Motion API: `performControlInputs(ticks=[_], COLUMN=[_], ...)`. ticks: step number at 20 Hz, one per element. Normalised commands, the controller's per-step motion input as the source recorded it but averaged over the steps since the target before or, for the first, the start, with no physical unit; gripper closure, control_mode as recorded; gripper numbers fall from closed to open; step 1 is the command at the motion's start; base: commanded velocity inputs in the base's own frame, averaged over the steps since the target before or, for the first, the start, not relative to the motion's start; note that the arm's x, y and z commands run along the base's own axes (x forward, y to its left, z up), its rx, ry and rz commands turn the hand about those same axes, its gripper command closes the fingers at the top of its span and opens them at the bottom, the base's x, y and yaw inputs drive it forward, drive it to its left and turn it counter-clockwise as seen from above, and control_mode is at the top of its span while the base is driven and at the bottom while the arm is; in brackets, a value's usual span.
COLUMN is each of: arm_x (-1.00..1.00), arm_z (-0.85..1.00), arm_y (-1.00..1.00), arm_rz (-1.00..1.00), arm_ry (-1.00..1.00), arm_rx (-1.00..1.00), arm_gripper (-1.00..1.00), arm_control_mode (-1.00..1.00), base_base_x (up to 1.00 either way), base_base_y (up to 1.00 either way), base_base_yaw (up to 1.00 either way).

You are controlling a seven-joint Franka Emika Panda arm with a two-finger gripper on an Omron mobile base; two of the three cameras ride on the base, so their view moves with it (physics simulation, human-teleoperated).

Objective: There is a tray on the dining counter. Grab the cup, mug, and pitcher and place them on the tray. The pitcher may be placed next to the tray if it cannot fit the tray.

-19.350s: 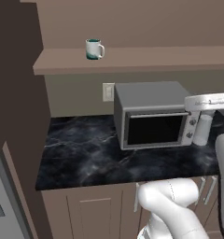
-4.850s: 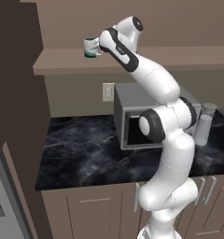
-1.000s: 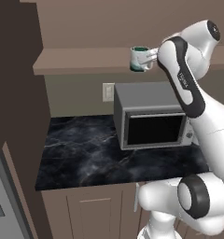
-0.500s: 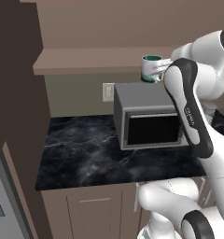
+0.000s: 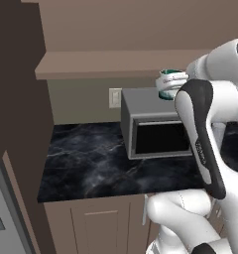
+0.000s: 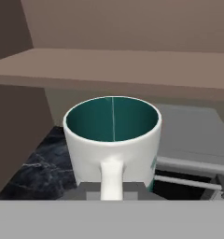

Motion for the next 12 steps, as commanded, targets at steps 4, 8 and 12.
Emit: performControlInputs(ticks=[4, 8, 12], arm_x=[-0.48, -0.22, -0.23], arm_z=[0.0, 0.0, 0.0], arm_y=[-0.06, -0.19, -0.23], arm_rz=[-0.09, -0.01, 0.0], arm_ry=[0.08, 0.01, 0.0], arm_rx=[0.0, 0.0, 0.0], arm_gripper=[1.0, 1.0, 1.0], arm_control_mode=[-1.0, -1.0, -1.0], base_base_x=[0.0, 0.0, 0.0], base_base_y=[0.0, 0.0, 0.0], base_base_yaw=[0.0, 0.0, 0.0])
